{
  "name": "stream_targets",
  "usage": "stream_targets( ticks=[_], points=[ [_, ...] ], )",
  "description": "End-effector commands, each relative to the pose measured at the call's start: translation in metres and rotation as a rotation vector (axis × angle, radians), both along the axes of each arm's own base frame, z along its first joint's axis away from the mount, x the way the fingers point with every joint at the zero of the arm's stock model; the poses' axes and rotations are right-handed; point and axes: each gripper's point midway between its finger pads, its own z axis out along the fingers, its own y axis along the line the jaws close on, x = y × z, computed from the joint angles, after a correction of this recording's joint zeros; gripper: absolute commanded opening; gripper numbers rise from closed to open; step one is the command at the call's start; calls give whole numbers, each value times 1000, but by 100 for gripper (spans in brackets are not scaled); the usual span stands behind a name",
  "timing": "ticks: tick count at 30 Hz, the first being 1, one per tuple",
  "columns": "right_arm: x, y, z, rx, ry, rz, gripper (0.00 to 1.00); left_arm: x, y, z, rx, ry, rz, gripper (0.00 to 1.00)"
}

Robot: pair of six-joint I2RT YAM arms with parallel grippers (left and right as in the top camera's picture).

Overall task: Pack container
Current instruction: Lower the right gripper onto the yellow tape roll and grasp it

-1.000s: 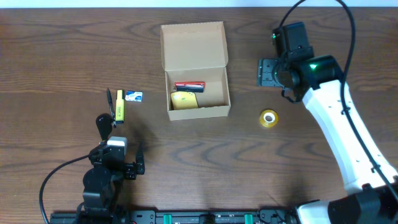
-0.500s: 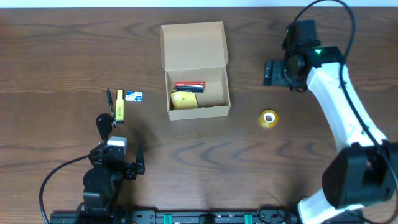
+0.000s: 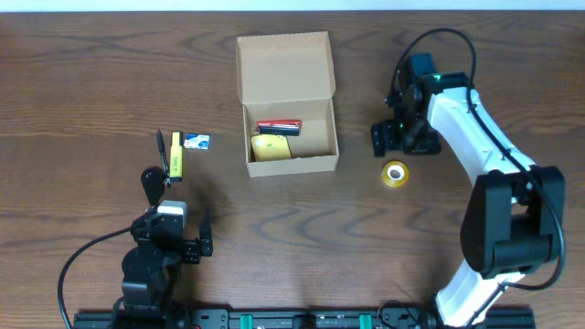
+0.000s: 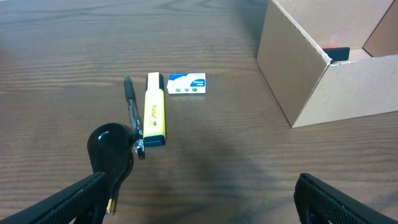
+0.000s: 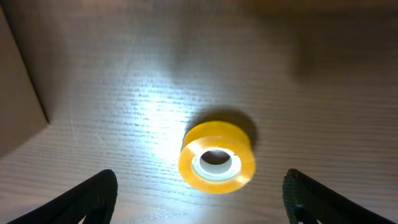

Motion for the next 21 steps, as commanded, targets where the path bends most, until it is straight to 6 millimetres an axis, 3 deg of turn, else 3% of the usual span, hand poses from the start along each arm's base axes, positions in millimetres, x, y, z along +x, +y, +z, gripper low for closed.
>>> stream_targets(
  ticks=[1, 10, 15, 21],
  points=[
    [-15, 4, -15, 23, 49, 40, 86, 0, 4, -6, 12, 7, 18, 95],
    [-25, -1, -28, 0, 65, 43, 98, 0, 4, -6, 12, 7, 18, 95],
    [-33, -8, -38, -11, 86, 28, 97, 0, 4, -6, 12, 7, 18, 95],
    [-28, -10, -45, -12, 52, 28, 95, 0, 4, -6, 12, 7, 18, 95]
  ],
)
